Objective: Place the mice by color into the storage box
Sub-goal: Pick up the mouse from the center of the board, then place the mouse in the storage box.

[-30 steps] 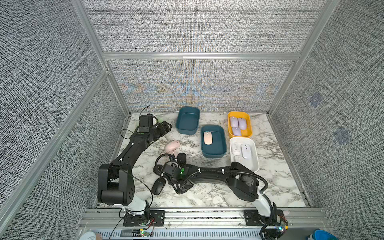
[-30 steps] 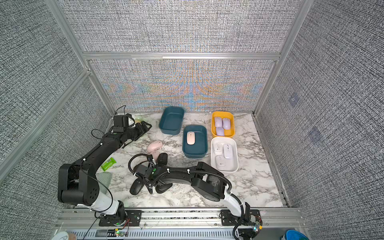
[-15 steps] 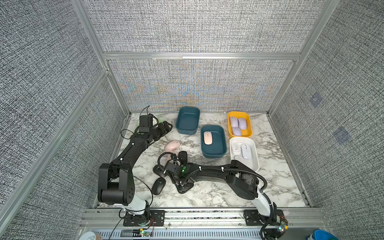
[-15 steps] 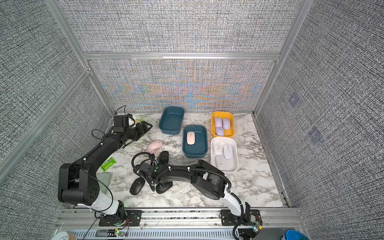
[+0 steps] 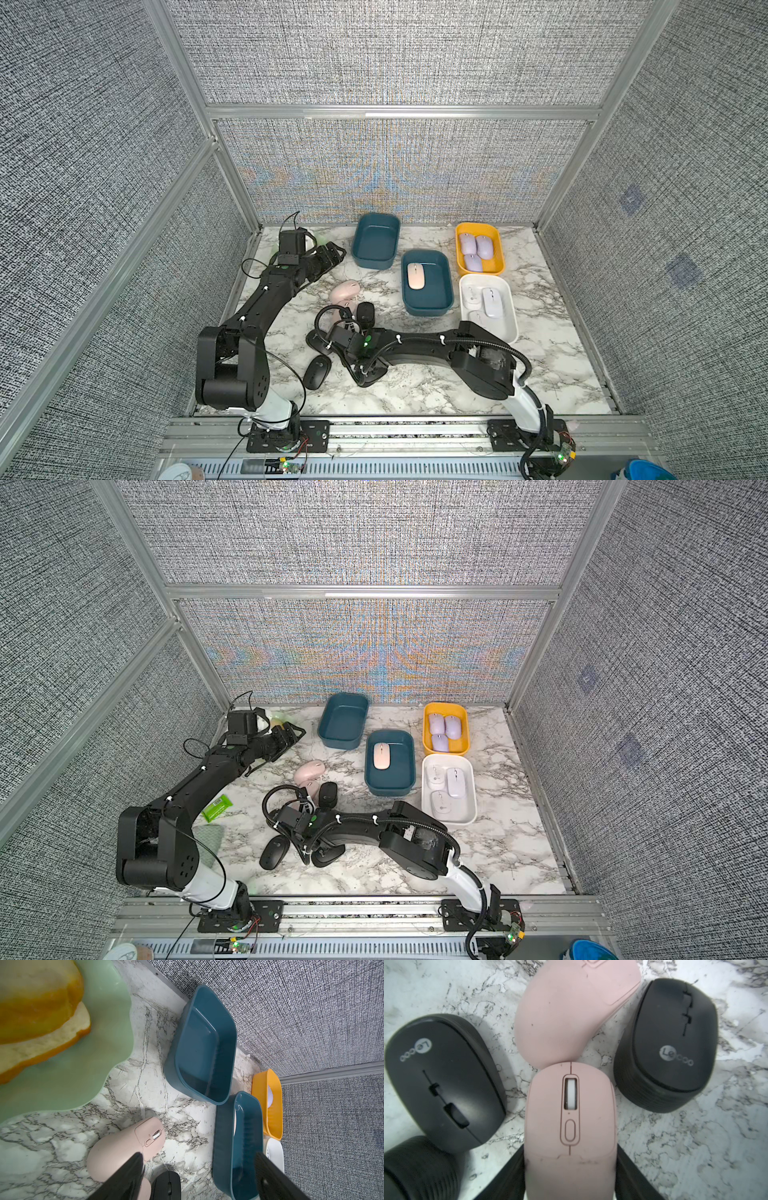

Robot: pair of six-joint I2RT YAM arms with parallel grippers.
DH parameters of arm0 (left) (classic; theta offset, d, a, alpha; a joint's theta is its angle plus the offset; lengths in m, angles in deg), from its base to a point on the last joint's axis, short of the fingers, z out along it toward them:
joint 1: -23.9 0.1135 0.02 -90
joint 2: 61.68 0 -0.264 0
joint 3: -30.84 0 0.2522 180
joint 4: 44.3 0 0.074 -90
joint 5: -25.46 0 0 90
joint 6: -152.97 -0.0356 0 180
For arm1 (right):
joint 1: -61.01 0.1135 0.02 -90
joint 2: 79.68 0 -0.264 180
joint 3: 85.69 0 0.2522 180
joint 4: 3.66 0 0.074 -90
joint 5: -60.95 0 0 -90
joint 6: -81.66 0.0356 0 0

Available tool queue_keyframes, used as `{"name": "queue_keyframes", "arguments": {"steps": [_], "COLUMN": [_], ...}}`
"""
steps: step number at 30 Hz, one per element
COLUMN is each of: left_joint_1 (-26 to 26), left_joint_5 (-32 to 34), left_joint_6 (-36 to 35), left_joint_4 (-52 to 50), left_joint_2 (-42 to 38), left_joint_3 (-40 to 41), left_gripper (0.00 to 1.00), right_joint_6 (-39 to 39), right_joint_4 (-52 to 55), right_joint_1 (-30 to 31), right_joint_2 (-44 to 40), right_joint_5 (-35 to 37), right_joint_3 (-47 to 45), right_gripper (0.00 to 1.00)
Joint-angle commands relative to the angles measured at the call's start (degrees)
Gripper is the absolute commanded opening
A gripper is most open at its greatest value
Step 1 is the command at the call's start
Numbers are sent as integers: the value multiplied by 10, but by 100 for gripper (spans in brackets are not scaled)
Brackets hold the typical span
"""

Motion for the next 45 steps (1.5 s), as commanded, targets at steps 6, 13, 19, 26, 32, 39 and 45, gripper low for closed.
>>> {"name": "queue_keyframes", "arguments": {"steps": [6,13,19,26,32,39,45], "left_joint_1": [1,1,0,-3,-4,-10,-14], "left_joint_5": [-6,-7,-5,-27,-39,-37,-38], "left_joint_6": [-2,-1,-1,5,9,14,14], "left_joint_4": [18,22,18,22,36,43,45], "left_joint_2": [-3,-7,-3,2,-14,-12,-10], "left_joint_3": [2,3,2,1,8,14,15], "left_gripper": [85,85,84,84,85,84,84], "right_joint_6": [-2,-8,-24,-61,-146,-196,-217], "right_joint_4": [14,-1,1,11,30,46,50], "right_joint_1": [4,4,-5,-114,-242,-340,-373], "right_joint_2": [-18,-99,-169,-284,-302,-210,-121], "right_joint_5": [0,35,77,130,132,108,102], "right_joint_3": [-15,-53,-86,-185,-190,-115,-41], "right_gripper": [61,60,60,60,60,58,59]}}
